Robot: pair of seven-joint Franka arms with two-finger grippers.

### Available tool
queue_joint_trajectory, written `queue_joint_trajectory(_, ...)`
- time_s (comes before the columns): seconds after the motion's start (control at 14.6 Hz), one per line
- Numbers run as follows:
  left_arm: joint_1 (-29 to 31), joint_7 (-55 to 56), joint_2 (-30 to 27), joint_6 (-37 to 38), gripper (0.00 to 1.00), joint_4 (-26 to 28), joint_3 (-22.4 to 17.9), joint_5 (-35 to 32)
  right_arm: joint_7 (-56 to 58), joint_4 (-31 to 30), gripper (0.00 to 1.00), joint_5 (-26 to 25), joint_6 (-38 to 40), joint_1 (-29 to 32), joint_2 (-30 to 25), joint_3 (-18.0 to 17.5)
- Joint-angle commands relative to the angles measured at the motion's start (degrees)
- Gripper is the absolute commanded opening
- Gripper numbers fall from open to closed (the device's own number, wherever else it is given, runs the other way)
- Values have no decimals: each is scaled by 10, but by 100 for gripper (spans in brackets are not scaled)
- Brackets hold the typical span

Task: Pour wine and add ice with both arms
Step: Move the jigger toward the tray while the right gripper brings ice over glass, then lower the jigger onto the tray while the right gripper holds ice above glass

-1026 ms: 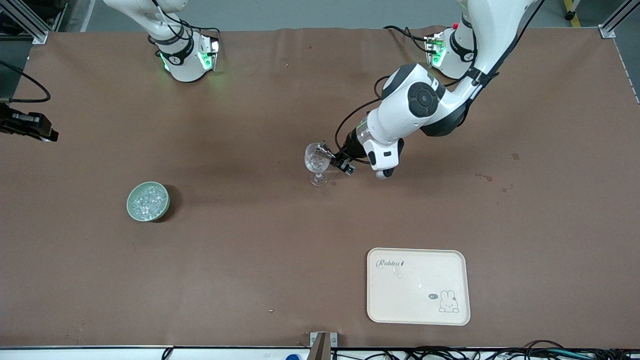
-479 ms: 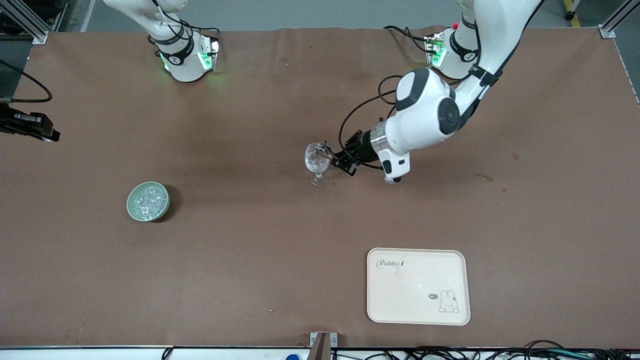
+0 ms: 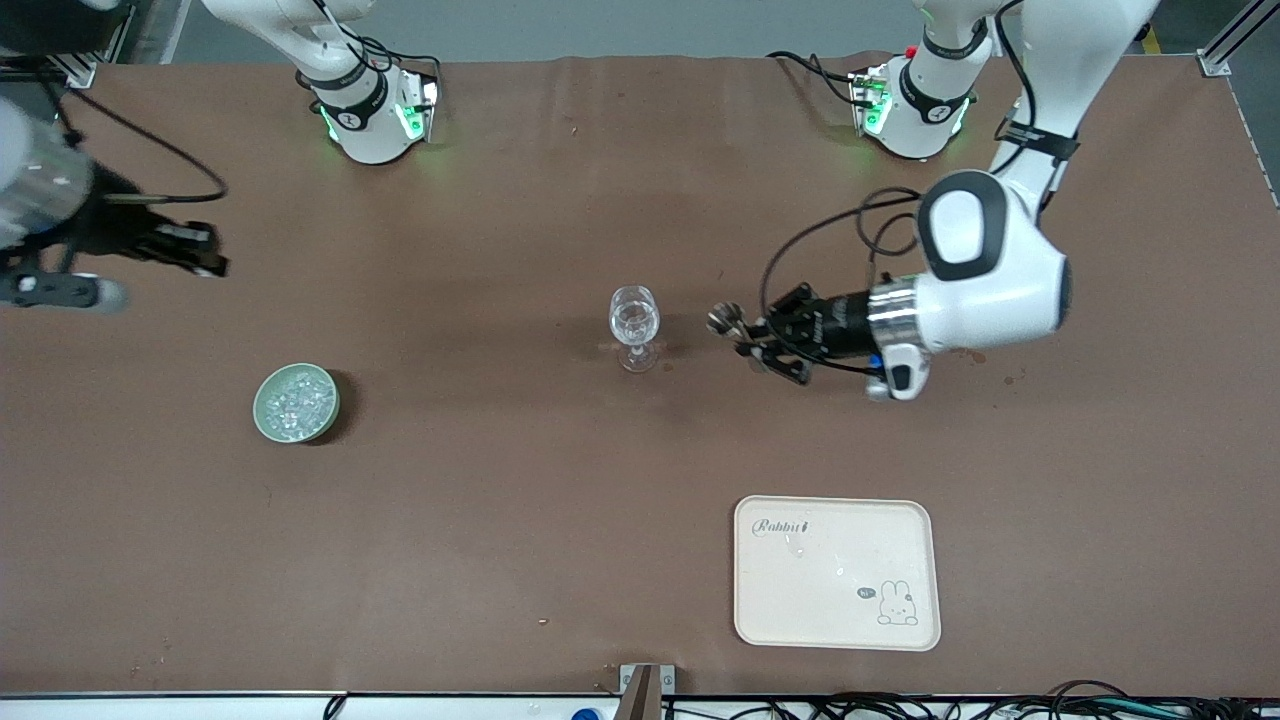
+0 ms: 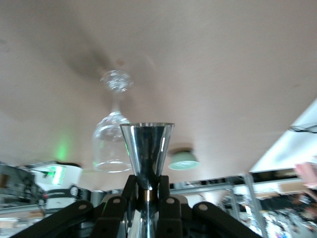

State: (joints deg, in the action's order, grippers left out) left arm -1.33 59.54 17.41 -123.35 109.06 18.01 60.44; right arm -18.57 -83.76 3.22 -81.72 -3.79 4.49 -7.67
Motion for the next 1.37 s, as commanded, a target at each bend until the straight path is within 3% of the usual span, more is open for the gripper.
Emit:
queue_joint_trajectory(0.0,-2,-44,29,57,1,-42,-78,75,-109,-13,0,2,-31,-16,6,-62)
queue_joint_trajectory(0.27,3,-42,123,66,1,-142,-155,110,-255,-15,0,17,-81,-32,52,-163)
queue_joint_trajectory(0.41,15,-45,164,66,1,-175,-172,148,-333,-15,0,13,-124,-62,80,-187)
queue_joint_trajectory(0.62,19,-95,219,65,1,-195,-194,263,-417,-15,0,-4,-182,-128,121,-188)
queue_joint_trajectory(0.75,19,-107,221,65,1,-191,-206,332,-471,-11,0,-42,-215,-170,158,-188)
queue_joint_trajectory(0.96,11,-136,239,60,3,-190,-210,383,-520,-9,0,-84,-258,-203,205,-188)
queue_joint_trajectory(1.16,14,-271,285,58,4,-192,-210,415,-523,-4,0,-102,-281,-219,231,-187)
queue_joint_trajectory(1.3,14,-287,347,59,4,-240,-210,444,-535,-2,1,-118,-302,-228,248,-187)
